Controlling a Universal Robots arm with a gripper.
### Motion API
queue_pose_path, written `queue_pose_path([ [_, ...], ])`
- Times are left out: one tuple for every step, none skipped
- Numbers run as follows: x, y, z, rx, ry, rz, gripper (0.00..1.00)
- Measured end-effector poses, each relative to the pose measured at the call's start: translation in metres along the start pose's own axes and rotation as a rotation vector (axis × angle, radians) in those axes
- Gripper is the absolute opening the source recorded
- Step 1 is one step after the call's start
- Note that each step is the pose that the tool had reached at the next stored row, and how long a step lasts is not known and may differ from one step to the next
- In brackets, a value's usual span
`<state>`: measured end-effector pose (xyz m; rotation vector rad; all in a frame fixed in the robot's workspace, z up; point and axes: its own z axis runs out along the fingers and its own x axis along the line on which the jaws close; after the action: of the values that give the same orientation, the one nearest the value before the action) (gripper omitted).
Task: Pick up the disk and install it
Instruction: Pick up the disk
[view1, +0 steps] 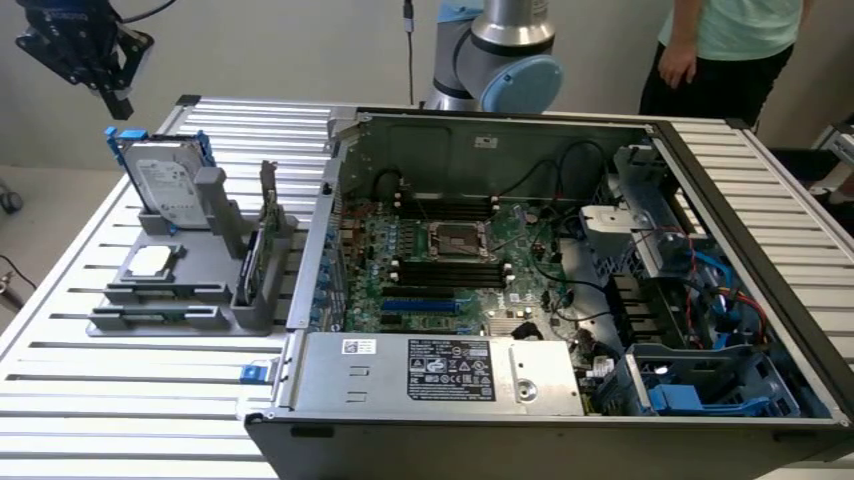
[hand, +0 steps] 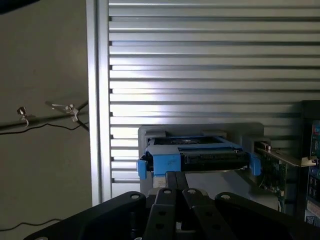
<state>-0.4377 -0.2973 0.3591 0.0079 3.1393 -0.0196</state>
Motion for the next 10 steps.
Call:
queue_pose_path([
  [0.0000,0.0000,0.0000,0.0000,0.0001,0.000,0.11],
  [0.0000,0.0000,0.0000,0.0000,0.0000,0.000,0.11],
  [0.0000,0.0000,0.0000,0.0000,0.0000,0.000,0.11],
  [0.0000,0.0000,0.0000,0.0000,0.0000,0.000,0.11],
  [0.0000,0.0000,0.0000,0.0000,0.0000,0.000,0.11],
  [0.0000,0.0000,0.0000,0.0000,0.0000,0.000,0.11],
  [0.0000,0.0000,0.0000,0.0000,0.0000,0.000,0.11],
  [0.0000,0.0001,-0.0001,0.0000,0.0001,0.000,0.11],
  [-0.0001,0.0002,0.0000,0.0000,0.0000,-0.002,0.11],
  [-0.0001,0.0006,-0.0001,-0.0005,0.0002,-0.008,0.11],
])
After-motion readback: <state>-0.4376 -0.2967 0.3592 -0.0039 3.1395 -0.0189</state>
